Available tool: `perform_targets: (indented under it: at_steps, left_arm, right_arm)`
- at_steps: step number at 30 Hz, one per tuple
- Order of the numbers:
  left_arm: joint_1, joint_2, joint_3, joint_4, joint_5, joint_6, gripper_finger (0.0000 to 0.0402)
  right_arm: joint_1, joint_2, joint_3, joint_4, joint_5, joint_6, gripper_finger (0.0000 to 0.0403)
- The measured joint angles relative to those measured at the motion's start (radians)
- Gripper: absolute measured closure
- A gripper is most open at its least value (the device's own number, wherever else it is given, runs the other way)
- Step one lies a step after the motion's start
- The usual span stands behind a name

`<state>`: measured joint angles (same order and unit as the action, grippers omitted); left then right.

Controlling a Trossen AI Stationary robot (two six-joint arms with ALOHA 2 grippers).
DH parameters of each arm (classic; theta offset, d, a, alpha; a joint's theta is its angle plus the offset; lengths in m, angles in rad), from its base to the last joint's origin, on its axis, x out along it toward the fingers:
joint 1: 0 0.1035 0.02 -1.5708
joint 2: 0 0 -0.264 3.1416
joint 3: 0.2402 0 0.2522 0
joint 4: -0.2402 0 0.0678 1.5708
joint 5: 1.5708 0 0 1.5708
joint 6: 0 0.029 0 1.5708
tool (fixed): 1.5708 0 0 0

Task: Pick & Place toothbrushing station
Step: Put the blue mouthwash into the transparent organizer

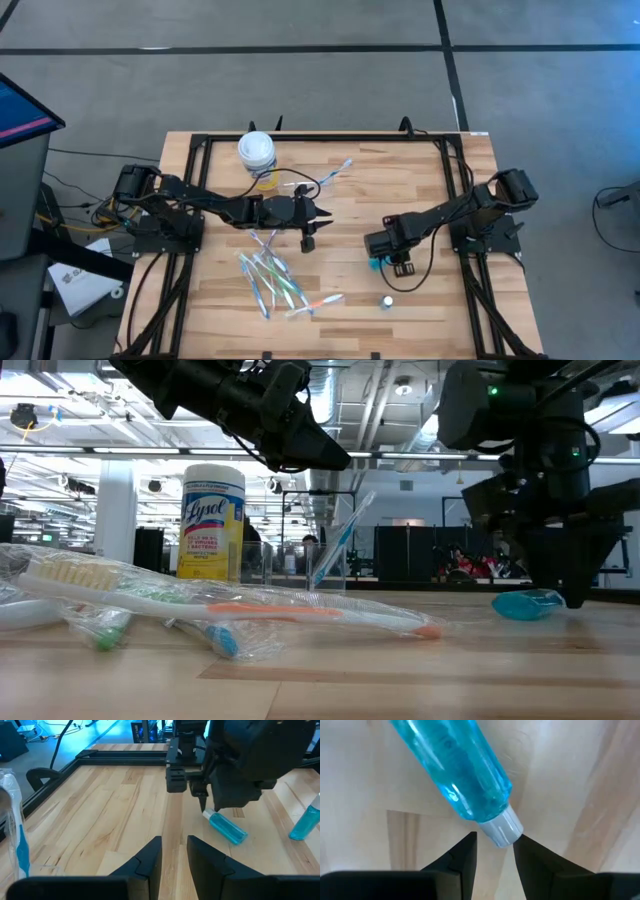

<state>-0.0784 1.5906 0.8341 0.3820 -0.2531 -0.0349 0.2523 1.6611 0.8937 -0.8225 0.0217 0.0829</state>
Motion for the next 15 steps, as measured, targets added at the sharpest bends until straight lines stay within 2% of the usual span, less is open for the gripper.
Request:
perform_targets:
  at_steps: [8, 15]
  left_arm:
    - [0.000, 0.000, 0.000, 0.000, 0.000, 0.000, 0.0315]
    - [0.000, 0.000, 0.000, 0.000, 0.000, 0.000, 0.0315]
  right_arm:
    - [-0.012, 0.000, 0.038, -0.030, 0.053, -0.049, 0.0284]
    - [-0.018, 0.000, 0.047, -0.029, 0.057, -0.094, 0.0284]
